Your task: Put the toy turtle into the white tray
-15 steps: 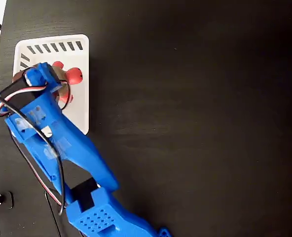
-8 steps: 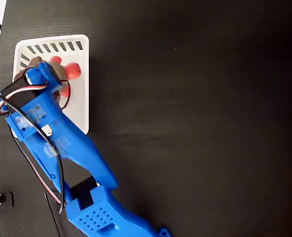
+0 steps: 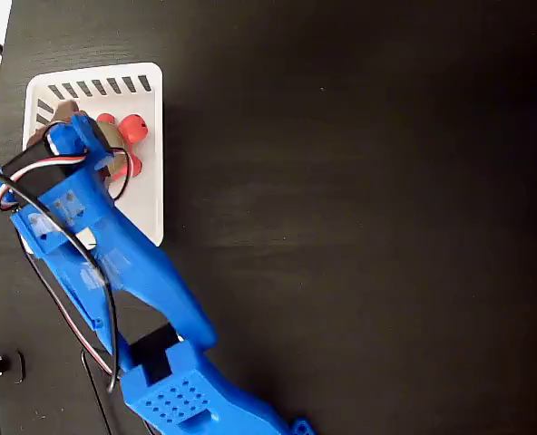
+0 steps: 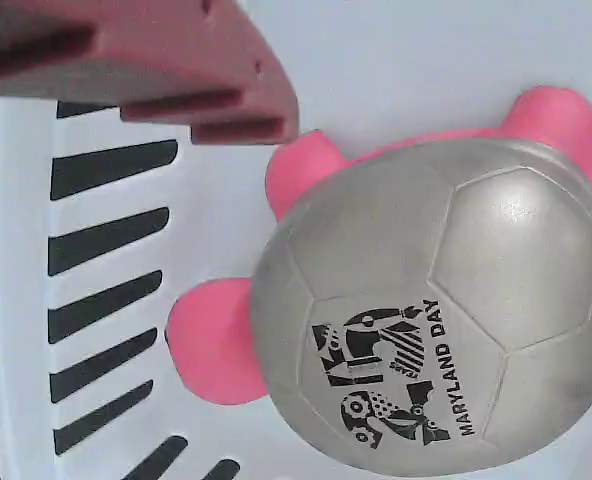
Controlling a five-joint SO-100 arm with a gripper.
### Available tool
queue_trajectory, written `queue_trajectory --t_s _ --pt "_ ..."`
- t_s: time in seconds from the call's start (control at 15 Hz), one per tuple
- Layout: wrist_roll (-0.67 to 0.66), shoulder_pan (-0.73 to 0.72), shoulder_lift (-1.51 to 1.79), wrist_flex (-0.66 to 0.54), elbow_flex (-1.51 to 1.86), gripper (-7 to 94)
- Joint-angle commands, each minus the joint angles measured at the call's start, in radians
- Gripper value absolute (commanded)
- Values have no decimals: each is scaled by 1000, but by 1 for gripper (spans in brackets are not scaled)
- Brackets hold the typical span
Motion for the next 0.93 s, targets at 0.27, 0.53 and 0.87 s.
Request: queue_trajectory --t_s 0.27,0.53,0.87 --pt "87 14 233 6 -86 0" --pt "60 87 588 -14 58 0" --pt "-61 337 1201 -241 715 0"
